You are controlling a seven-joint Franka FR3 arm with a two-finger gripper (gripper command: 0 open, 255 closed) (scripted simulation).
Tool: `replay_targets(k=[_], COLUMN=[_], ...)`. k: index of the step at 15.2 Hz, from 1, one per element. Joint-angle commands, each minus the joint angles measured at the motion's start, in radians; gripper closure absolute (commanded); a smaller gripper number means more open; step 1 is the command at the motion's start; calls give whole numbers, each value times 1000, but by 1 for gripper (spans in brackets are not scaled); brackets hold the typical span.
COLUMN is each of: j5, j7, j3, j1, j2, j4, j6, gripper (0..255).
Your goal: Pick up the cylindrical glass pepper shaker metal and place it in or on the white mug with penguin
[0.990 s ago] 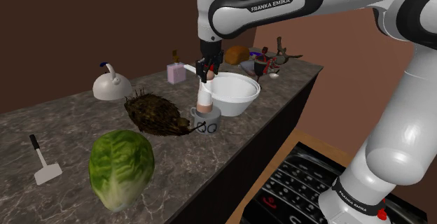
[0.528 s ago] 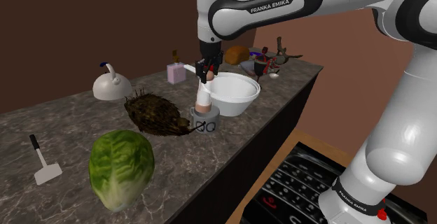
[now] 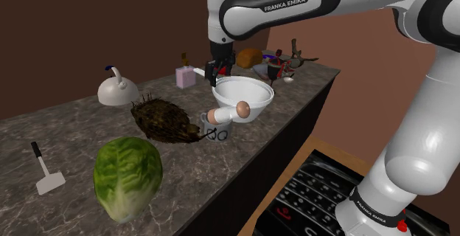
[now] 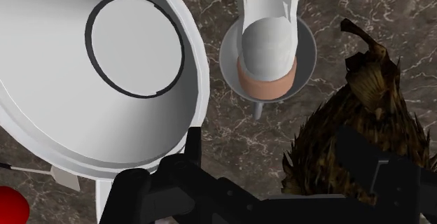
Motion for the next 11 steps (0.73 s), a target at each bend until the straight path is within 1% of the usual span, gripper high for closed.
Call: replay_targets(k=[1, 3, 11], j5=[6, 11, 11], j7=[-5, -9, -9], j3=[4, 9, 9], j1=[4, 10, 10], j2=[-7, -13, -13], j4=[42, 94, 94], j6=[-49, -107, -107], gripper=[0, 0, 0])
